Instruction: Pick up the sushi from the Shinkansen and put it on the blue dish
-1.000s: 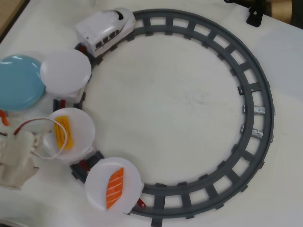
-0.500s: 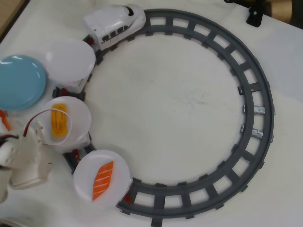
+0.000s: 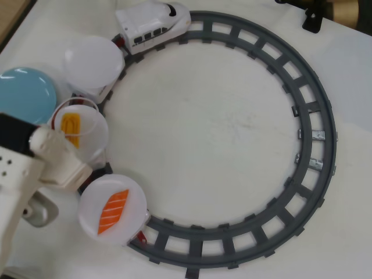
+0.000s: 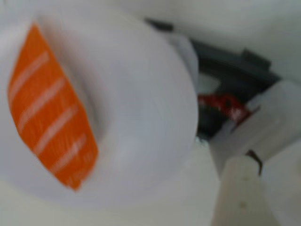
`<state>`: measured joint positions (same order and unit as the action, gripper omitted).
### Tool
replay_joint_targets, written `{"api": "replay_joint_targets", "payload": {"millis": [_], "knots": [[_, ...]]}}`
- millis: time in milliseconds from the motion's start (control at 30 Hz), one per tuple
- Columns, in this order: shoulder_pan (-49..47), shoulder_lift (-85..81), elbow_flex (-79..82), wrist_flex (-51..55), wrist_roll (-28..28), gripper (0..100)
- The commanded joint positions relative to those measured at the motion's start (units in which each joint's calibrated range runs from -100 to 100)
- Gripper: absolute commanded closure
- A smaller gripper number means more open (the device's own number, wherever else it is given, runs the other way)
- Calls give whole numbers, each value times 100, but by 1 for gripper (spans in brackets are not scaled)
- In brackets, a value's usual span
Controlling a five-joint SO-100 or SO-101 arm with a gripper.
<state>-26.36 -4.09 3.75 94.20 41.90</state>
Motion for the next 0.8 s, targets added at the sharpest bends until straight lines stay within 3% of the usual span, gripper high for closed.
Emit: {"api": "replay_joint_targets", "payload": {"millis": [0, 200, 500, 700, 767], "knots": [[-40, 811, -1493, 53, 46, 68], [-207, 1799, -2900, 62, 46, 68], [-665, 2736, -3170, 53, 20, 69], [-700, 2869, -3170, 53, -12, 96], [-700, 2769, -3324, 62, -127, 97]]}}
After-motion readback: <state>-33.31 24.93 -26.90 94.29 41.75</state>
